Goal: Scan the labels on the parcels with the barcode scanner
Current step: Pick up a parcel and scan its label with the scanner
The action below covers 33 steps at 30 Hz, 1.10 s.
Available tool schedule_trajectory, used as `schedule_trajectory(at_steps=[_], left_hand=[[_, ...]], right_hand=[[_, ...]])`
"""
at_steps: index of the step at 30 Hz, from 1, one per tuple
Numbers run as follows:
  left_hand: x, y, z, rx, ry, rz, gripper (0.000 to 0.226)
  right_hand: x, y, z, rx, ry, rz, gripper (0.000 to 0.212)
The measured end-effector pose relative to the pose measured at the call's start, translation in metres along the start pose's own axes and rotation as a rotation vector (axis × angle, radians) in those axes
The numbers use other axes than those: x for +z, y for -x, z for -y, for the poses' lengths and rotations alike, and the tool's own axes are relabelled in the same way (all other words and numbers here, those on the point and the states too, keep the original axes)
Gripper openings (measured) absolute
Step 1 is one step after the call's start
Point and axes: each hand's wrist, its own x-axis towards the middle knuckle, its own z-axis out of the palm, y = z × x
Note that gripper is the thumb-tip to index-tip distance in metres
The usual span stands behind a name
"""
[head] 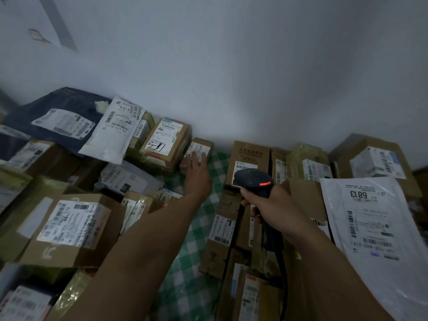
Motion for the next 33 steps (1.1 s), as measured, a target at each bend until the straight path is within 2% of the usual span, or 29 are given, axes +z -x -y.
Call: schedule_trajectory(at_steps=[2, 5, 7, 11, 14, 17, 19, 25, 30, 33], left_hand=[[-0.002, 0.021, -0.010, -0.005, 0.156, -0.054, 0.083], [0.001, 0.057, -0.014, -0.023, 0.297, -0.097, 0.071], [0.015, 0.080, -0.008, -0.064, 0.374, -0.014, 0.065], [0.037, 0.111, 0.005, -0.204, 0.521, 0.269, 0.083], [0.045, 0.124, 0.013, -0.255, 0.542, 0.366, 0.070], [0.046, 0.137, 0.017, -0.221, 0.469, 0.428, 0.052], [0.047, 0.142, 0.020, -0.223, 0.484, 0.417, 0.046], [0.030, 0.170, 0.021, -0.366, 0.682, 0.304, 0.053], [-0.013, 0.208, 0.014, -0.252, 0.784, 0.153, 0.034], [-0.048, 0.222, 0.006, -0.137, 0.827, 0.056, 0.042]], right_hand=[[0.001, 0.003, 0.000, 0.009, -0.008, -0.002, 0.010], [0.001, 0.010, 0.001, 0.005, -0.015, -0.007, 0.009], [0.002, 0.016, 0.001, -0.001, -0.015, -0.012, 0.006], [0.003, 0.028, -0.003, 0.003, -0.005, -0.020, 0.007], [0.003, 0.036, -0.008, 0.030, 0.005, -0.040, 0.012], [0.003, 0.044, -0.011, 0.056, 0.003, -0.040, 0.014], [0.004, 0.051, -0.012, 0.054, 0.009, -0.041, 0.015], [0.009, 0.074, -0.010, 0.035, 0.015, -0.054, 0.010], [0.015, 0.101, -0.004, 0.021, 0.021, -0.032, 0.012], [0.020, 0.123, 0.005, 0.009, 0.062, -0.033, 0.021]])
